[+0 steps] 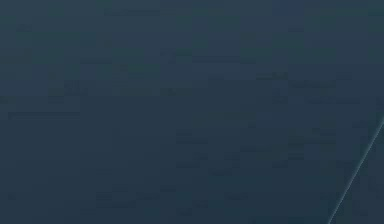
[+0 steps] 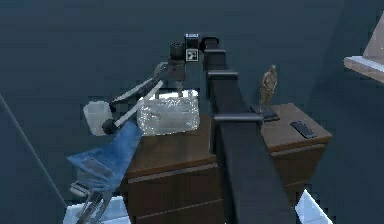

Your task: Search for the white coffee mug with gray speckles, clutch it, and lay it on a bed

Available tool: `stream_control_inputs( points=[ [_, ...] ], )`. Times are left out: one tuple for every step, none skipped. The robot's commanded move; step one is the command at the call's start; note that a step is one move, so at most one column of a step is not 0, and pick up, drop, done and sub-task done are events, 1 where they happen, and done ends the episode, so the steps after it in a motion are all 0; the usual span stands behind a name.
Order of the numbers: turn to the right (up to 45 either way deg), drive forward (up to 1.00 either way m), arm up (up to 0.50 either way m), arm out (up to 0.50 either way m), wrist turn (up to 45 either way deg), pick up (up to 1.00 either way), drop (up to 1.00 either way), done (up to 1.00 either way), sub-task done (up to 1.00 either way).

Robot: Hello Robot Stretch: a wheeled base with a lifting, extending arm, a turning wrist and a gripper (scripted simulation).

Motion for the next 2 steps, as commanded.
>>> stream_control_inputs(
  points=[
    [0.0,0.00,0.00,0.00,-18.0,0.00,0.00,0.00,0.00],
    [0.0,0.00,0.00,-0.42,0.0,0.00,0.00,0.00,0.00]
  ],
)
